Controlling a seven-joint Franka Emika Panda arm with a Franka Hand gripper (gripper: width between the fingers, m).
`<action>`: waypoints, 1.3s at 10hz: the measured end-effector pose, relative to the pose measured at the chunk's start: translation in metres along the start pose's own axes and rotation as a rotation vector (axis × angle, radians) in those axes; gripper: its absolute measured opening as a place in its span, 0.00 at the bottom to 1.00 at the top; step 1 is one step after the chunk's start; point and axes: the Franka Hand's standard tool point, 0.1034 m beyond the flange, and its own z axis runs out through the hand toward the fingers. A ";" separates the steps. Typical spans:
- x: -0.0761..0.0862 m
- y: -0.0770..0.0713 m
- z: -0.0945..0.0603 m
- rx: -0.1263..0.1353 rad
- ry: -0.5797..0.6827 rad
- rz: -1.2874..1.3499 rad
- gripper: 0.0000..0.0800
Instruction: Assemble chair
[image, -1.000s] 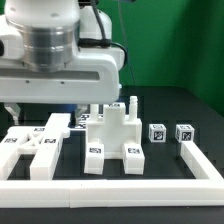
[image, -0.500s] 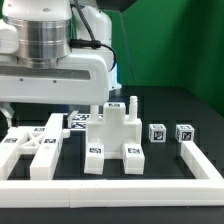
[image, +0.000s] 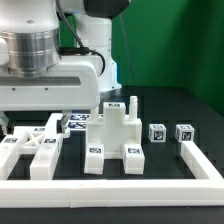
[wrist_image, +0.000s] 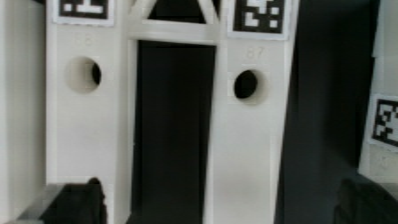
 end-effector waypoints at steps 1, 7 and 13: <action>-0.002 -0.001 0.007 -0.004 0.005 -0.001 0.81; -0.009 -0.005 0.038 -0.010 -0.021 -0.008 0.81; -0.006 -0.008 0.037 -0.014 -0.012 0.007 0.81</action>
Offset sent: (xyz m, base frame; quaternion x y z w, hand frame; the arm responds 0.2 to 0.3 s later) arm -0.0035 0.0109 -0.0158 0.0136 0.0169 0.0095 0.9997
